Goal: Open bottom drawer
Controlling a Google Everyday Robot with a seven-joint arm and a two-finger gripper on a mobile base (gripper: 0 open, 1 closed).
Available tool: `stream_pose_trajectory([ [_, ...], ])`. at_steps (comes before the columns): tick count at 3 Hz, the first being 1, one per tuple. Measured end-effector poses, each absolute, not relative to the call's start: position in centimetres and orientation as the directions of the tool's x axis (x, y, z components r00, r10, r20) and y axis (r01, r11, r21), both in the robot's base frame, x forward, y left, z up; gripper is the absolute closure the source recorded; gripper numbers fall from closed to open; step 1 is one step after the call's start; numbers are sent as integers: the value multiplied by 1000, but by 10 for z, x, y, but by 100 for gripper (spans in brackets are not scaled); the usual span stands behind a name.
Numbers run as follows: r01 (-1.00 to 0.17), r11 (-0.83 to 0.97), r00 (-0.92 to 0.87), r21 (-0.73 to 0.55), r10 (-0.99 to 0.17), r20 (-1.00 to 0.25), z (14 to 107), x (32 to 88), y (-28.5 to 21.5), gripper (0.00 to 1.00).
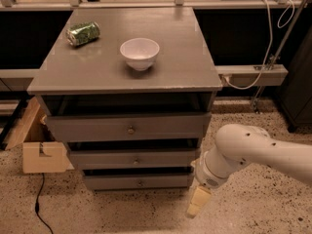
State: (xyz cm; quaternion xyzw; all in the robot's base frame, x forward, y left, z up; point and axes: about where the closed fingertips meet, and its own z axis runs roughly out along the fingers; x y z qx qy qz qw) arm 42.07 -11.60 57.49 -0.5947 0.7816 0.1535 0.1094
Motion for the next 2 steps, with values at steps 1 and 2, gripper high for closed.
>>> stream_pose_trajectory([
  [1, -960, 257, -279, 110, -888, -365, 567, 420, -120, 0],
  [2, -976, 202, -216, 79, -874, -435, 516, 443, -125, 0],
])
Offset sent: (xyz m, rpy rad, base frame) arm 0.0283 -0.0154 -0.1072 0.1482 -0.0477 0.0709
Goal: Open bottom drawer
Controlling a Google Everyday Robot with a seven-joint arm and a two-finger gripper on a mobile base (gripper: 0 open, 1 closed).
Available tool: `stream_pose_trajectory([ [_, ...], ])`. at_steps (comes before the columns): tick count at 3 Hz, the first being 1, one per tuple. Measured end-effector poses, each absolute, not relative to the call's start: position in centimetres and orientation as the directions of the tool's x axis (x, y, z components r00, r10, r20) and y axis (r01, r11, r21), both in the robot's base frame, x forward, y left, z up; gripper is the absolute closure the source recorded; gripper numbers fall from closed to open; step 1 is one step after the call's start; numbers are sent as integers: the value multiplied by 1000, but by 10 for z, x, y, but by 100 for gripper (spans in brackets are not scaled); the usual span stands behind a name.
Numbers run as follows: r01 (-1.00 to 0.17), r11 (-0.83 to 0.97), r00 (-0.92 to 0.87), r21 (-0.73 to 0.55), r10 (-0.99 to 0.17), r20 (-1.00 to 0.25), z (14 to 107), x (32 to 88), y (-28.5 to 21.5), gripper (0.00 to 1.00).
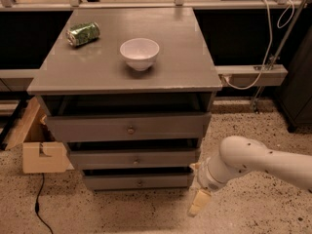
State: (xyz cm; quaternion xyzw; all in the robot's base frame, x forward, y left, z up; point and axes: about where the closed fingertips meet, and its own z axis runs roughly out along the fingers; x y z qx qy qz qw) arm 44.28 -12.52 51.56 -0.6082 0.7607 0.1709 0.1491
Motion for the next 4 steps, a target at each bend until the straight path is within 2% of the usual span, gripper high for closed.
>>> stream_pose_trajectory([
  [2, -996, 60, -83, 64, -876, -476, 406, 465, -112, 0],
  [4, -1000, -2, -6, 14, -828, -561, 319, 486, -96, 0],
])
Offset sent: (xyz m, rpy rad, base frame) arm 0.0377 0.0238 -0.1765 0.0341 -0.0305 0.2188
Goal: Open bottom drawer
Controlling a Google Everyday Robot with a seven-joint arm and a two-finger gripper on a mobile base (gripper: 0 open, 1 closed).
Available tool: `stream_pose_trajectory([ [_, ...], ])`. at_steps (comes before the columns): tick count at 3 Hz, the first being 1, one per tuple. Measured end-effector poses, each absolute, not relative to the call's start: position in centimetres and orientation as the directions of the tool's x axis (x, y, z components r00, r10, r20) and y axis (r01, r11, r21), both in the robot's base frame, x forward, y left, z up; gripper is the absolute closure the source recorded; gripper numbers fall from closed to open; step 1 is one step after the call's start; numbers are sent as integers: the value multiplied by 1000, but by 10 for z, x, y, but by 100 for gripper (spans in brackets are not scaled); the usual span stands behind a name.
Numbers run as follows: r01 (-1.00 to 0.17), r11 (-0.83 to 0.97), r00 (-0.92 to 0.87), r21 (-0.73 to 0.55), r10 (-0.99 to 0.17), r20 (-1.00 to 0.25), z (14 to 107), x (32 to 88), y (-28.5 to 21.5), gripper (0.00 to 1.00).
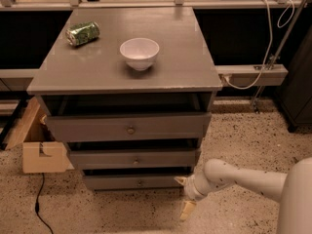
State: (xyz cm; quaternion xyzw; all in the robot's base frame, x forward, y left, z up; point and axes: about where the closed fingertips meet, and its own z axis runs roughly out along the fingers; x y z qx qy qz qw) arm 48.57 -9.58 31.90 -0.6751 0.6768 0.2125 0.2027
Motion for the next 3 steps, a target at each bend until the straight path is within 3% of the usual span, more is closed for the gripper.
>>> stream_pose_trajectory([
  [3, -992, -97, 123, -77, -835, -537, 254, 508, -113, 0],
])
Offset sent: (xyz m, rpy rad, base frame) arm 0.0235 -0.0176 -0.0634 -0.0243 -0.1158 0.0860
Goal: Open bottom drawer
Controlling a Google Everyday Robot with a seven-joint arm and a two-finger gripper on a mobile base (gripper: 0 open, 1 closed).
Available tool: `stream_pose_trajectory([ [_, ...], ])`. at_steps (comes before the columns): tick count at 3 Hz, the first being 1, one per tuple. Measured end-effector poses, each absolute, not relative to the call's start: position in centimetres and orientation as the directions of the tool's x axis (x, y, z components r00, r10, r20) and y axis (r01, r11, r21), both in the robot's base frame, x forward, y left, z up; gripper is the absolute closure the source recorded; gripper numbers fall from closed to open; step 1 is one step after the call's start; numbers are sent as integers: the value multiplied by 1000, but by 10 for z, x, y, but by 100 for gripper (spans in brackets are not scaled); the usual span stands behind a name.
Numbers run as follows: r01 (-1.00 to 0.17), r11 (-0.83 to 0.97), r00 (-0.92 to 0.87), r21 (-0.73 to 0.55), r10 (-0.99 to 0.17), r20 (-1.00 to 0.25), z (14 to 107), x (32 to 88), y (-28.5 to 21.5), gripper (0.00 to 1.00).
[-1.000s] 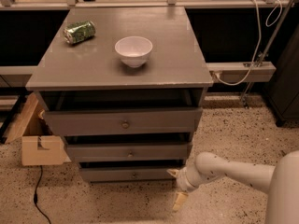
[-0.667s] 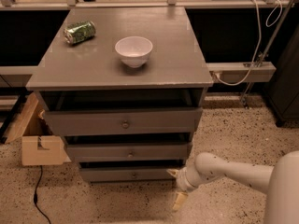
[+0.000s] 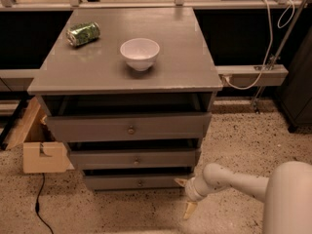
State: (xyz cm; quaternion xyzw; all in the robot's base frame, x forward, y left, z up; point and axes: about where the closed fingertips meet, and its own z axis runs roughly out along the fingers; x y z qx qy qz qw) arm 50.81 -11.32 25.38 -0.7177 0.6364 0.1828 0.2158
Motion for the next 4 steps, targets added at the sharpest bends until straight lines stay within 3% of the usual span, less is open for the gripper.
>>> stream_pose_trajectory([
  [4, -966, -159, 243, -205, -832, -498, 184, 572, -120, 0],
])
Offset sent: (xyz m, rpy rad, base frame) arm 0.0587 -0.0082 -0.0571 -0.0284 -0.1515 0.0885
